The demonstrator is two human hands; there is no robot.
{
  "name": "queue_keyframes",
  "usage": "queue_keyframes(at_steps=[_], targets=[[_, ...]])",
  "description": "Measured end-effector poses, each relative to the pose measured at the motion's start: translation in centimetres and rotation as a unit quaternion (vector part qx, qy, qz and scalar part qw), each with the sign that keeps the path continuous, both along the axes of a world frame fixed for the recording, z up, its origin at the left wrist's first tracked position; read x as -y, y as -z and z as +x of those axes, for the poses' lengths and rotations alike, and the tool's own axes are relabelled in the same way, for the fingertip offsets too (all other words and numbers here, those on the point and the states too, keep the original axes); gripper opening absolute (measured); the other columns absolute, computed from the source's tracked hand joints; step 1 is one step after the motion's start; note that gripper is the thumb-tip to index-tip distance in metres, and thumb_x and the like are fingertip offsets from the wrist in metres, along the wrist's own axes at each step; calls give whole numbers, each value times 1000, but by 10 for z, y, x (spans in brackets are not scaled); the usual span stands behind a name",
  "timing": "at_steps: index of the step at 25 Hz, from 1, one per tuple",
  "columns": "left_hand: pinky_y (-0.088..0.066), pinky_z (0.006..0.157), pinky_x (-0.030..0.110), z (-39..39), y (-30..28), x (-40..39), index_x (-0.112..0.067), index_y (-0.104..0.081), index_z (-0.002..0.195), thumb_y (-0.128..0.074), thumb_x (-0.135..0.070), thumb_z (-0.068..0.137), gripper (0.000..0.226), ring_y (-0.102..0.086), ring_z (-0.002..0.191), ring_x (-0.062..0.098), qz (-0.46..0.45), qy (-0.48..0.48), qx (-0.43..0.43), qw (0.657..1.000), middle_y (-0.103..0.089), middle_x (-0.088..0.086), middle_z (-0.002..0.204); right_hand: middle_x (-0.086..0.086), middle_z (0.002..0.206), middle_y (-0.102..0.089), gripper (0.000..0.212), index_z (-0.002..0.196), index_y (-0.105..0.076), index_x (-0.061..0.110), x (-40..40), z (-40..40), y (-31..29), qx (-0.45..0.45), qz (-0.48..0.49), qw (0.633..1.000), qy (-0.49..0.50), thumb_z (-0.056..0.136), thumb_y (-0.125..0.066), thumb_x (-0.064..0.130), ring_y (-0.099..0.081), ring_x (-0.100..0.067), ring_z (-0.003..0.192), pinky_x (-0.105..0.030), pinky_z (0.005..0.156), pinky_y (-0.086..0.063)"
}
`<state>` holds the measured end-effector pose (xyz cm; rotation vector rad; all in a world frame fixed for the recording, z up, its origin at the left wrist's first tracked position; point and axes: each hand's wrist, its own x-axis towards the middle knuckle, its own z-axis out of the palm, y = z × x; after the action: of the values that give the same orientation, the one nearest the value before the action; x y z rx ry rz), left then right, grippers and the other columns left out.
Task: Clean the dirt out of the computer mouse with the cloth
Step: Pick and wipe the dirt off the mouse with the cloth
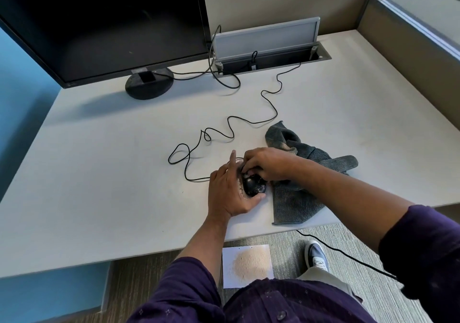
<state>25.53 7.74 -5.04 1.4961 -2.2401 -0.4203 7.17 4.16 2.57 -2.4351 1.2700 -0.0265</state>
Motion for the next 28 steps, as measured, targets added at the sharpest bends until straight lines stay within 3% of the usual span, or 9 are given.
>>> queue_keyframes(at_steps=[7,11,14,18,22,25,28], targets=[[-43,106,38,0,0,0,-9,-25,164,-70,-81,63,133,-52,134,12,1,6,6,1000,-60,-13,143,4,101,-58,23,105,-72,24,-6,5,0,-9,-24,1000,17,88,-57,15,-62,-22,91,-36,76,-53],[-43,104,37,1,0,1,-9,-21,165,-71,-80,63,134,-53,133,13,-2,10,0,1000,-61,-14,140,5,103,-61,25,108,-74,28,-5,1,-3,2,6,1000,5,88,-62,19,-60,-17,92,-30,79,-49],[-44,105,40,0,2,1,-13,-22,164,-73,-80,63,132,-54,133,14,-2,13,0,1000,-61,-12,141,7,102,-63,22,108,-73,28,-1,-7,-4,-13,-13,998,54,89,-63,23,-61,-17,95,-28,76,-44],[-42,104,36,2,2,2,-10,-19,166,-73,-80,63,135,-53,132,14,-4,16,1,1000,-60,-13,141,6,98,-67,18,102,-78,24,-7,-11,-3,41,46,998,31,86,-72,21,-63,-13,90,-24,83,-46],[-45,103,39,1,1,0,-9,-23,164,-72,-80,63,133,-54,132,15,-13,17,0,1000,-61,-11,140,2,100,-66,19,105,-76,23,-9,-14,-1,39,9,995,86,88,-68,22,-62,-19,94,-32,87,-49],[-45,105,40,1,1,1,-9,-22,165,-73,-80,63,134,-54,133,16,-11,19,2,1000,-60,-11,142,2,97,-66,18,102,-78,22,-14,-12,1,60,22,997,31,86,-71,19,-63,-18,88,-29,82,-49],[-45,105,41,1,1,1,-9,-22,165,-73,-79,64,133,-55,134,16,-13,21,-1,1000,-60,-11,143,1,102,-64,19,105,-76,21,-18,-10,3,51,-13,992,118,90,-64,22,-62,-20,93,-36,85,-51]])
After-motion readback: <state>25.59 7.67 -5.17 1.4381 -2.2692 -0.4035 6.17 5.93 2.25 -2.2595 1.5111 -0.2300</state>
